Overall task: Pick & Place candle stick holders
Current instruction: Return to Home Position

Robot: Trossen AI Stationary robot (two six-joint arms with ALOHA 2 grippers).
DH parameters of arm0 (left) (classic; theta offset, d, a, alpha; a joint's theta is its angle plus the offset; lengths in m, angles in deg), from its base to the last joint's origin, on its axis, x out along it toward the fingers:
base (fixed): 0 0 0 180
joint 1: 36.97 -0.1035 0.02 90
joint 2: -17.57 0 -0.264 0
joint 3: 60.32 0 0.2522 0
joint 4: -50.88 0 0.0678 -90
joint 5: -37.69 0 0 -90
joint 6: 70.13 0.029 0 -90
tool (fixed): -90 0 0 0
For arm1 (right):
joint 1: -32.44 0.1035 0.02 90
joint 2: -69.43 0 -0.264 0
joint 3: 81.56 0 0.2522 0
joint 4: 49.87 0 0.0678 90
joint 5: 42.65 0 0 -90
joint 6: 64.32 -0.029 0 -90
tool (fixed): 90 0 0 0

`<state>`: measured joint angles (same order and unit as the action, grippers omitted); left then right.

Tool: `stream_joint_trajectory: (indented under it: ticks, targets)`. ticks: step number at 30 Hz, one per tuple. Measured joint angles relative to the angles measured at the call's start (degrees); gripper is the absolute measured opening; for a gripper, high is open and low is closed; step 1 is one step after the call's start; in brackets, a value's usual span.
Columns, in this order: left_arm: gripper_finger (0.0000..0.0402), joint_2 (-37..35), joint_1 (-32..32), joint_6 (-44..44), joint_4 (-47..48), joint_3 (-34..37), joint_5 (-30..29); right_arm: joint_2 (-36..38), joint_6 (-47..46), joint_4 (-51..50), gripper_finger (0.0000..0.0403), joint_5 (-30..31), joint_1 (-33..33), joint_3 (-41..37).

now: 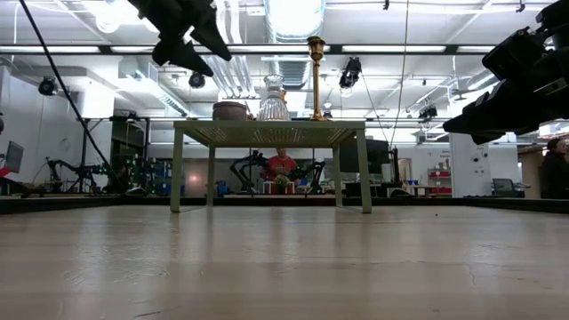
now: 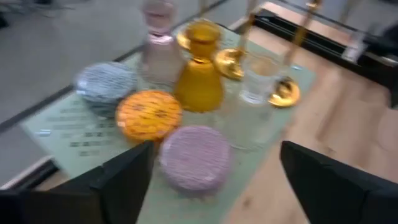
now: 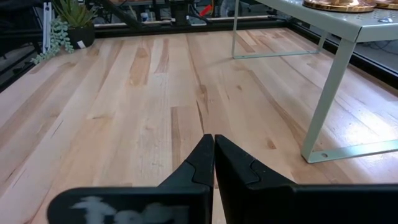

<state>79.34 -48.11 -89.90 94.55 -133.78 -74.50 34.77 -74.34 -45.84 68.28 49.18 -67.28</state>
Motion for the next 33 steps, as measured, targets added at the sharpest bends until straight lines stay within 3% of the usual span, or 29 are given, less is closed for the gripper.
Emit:
stream_joint_trajectory:
  ticks: [4, 9, 12, 18, 22, 26, 33]
  targets:
    - [0.0274, -0.11, 2.13, 0.93, 0.02, 0.00, 3.64, 0.00, -0.01, -0.01, 0.0008, 0.00, 0.01, 0.00]
    - [0.0111, -0.51, 8.93, 6.40, -1.74, 1.17, 4.33, 0.00, 0.00, 0.00, 0.0008, 0.02, -0.01, 0.00]
    - [0.0021, -2.00, 14.07, 9.86, -7.37, 4.32, 4.38, 0.00, 0.00, 0.00, 0.0008, 0.01, -0.01, 0.00]
    - [0.0014, -9.68, 24.04, 14.97, -18.68, 14.75, 5.73, 0.00, 0.00, -0.01, 0.0008, 0.02, 0.00, 0.00]
    - [0.0005, -16.92, 28.06, 17.15, -23.67, 22.66, 2.07, 0.00, 0.00, 0.00, 0.0008, 0.01, -0.01, 0.00]
    - [0.0005, -25.64, 28.28, 18.98, -24.54, 29.64, 0.69, 0.00, 0.00, -0.01, 0.0008, 0.00, 0.01, 0.00]
    - [0.0003, -38.39, 26.17, 22.08, -24.42, 38.92, 4.56, 0.02, 0.00, -0.01, 0.0008, 0.01, 0.00, 0.00]
